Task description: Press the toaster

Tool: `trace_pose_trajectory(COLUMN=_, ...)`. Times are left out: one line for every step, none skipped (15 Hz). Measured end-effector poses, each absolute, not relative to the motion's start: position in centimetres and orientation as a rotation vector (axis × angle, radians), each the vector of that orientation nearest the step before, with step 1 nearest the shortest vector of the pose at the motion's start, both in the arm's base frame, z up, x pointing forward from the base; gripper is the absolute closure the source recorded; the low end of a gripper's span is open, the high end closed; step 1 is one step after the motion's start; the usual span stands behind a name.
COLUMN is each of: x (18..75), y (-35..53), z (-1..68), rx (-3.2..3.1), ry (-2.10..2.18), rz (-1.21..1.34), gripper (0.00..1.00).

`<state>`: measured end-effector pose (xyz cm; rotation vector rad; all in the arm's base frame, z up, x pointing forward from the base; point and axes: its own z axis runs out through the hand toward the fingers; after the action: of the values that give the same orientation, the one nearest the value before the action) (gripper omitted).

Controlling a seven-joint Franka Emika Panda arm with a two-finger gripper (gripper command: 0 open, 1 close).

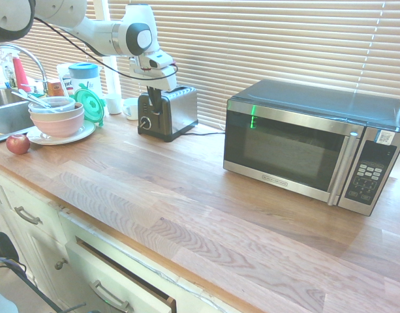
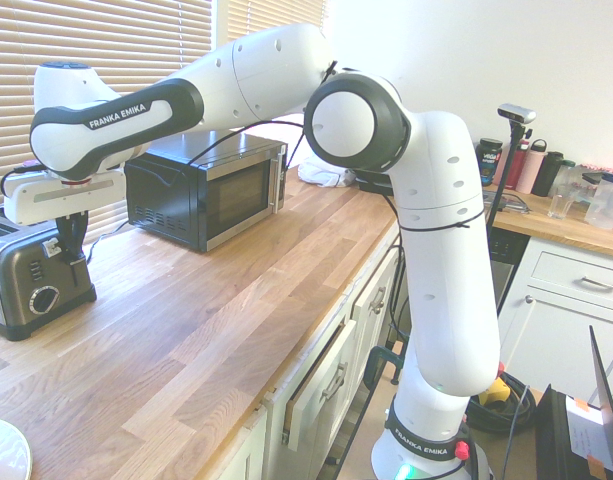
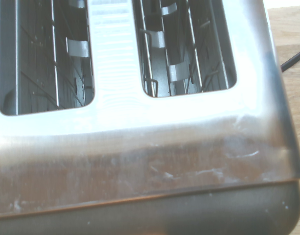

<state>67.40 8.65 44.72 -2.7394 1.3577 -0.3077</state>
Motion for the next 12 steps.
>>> trace_pose_trajectory(x=67.4, y=8.7, z=44.5, rx=-2.742, ry=1.357, rz=-0.305, gripper=1.00)
trace_pose_trajectory(x=67.5, y=8.8, z=44.3, rx=-2.746, ry=1.356, rz=-0.302, gripper=1.00)
trace_pose_trajectory(x=67.5, y=8.8, z=44.0, rx=-2.749, ry=1.355, rz=-0.299, gripper=1.00)
trace_pose_trajectory(x=67.6, y=8.8, z=43.7, rx=-2.751, ry=1.356, rz=-0.296, gripper=1.00)
trace_pose_trajectory(x=67.6, y=8.8, z=43.4, rx=-2.753, ry=1.358, rz=-0.291, gripper=1.00)
trace_pose_trajectory(x=67.7, y=8.6, z=43.1, rx=-2.756, ry=1.363, rz=-0.285, gripper=1.00)
trace_pose_trajectory(x=67.8, y=8.5, z=42.6, rx=-2.759, ry=1.369, rz=-0.277, gripper=1.00)
trace_pose_trajectory(x=67.9, y=8.2, z=42.1, rx=-2.761, ry=1.377, rz=-0.272, gripper=1.00)
trace_pose_trajectory(x=68.0, y=7.9, z=41.7, rx=-2.763, ry=1.383, rz=-0.268, gripper=1.00)
trace_pose_trajectory(x=68.1, y=7.7, z=41.3, rx=-2.765, ry=1.389, rz=-0.265, gripper=1.00)
trace_pose_trajectory(x=68.1, y=7.7, z=41.3, rx=-2.766, ry=1.389, rz=-0.266, gripper=1.00)
trace_pose_trajectory(x=68.1, y=7.7, z=41.3, rx=-2.769, ry=1.386, rz=-0.271, gripper=1.00)
